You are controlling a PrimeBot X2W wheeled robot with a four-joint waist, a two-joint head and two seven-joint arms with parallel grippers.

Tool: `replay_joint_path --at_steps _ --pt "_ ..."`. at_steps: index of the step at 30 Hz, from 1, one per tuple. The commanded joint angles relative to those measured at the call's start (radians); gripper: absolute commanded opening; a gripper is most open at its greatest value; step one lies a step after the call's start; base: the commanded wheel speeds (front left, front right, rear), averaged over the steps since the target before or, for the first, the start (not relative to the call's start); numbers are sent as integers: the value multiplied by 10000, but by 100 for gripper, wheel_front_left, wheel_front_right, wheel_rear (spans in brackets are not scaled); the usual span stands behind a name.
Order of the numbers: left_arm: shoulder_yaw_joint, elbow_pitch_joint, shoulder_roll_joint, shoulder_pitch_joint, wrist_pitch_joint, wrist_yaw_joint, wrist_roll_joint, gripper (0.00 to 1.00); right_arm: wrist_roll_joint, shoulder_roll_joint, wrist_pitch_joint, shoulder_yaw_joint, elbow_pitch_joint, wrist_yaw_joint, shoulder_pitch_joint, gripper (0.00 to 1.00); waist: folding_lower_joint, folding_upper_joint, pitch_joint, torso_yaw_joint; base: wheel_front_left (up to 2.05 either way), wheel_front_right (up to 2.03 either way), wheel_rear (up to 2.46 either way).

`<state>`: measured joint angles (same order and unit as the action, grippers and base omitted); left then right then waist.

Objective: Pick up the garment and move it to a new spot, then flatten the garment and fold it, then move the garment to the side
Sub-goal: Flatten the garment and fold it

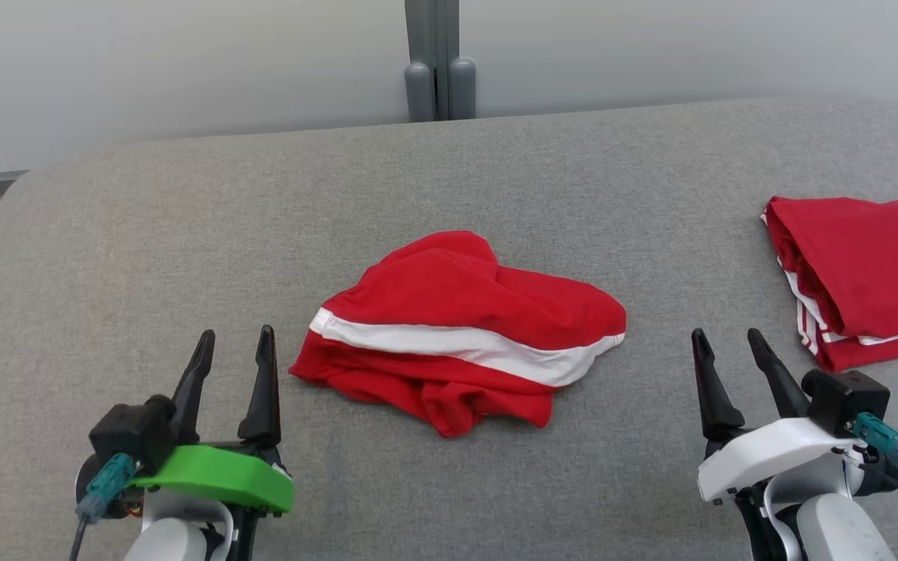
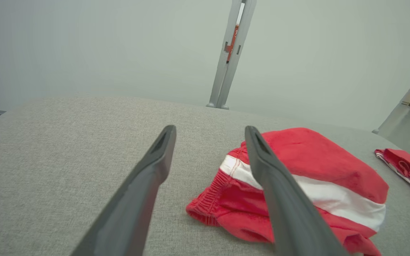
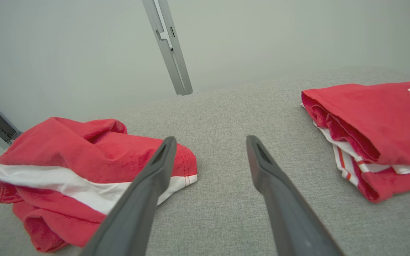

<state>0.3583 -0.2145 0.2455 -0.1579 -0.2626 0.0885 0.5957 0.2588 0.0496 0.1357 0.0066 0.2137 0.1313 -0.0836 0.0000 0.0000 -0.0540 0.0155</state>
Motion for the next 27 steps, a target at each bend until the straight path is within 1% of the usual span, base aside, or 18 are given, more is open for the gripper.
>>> replay_joint_path --at_steps 1,7,9,11,19,27 --pt "-354 194 -174 341 -23 -252 -402 100 -99 19 -23 -78 -69 -11 148 100 0 0 144 131 0 0 0" --pt "-1607 445 -992 1127 -22 -1296 -1830 100 -228 19 -94 -183 -28 -11 293 100 0 0 414 240 0 0 0" --pt "-1884 331 -1159 1274 -24 -1558 -2189 100 -215 19 -101 -213 22 -11 396 100 0 0 495 255 0 0 0" --pt "-2094 285 -1326 1416 -23 -1724 -2452 100 -188 19 -97 -200 71 -11 441 100 0 0 564 247 0 0 0" --pt "-2714 116 -1646 1702 -23 -2085 -2946 100 -151 19 29 -190 258 -11 510 100 0 0 645 122 0 0 0" --pt "-2768 -150 -1812 1475 -23 -2194 -3073 100 -224 19 72 -180 284 -11 297 100 0 0 534 75 0 0 0"
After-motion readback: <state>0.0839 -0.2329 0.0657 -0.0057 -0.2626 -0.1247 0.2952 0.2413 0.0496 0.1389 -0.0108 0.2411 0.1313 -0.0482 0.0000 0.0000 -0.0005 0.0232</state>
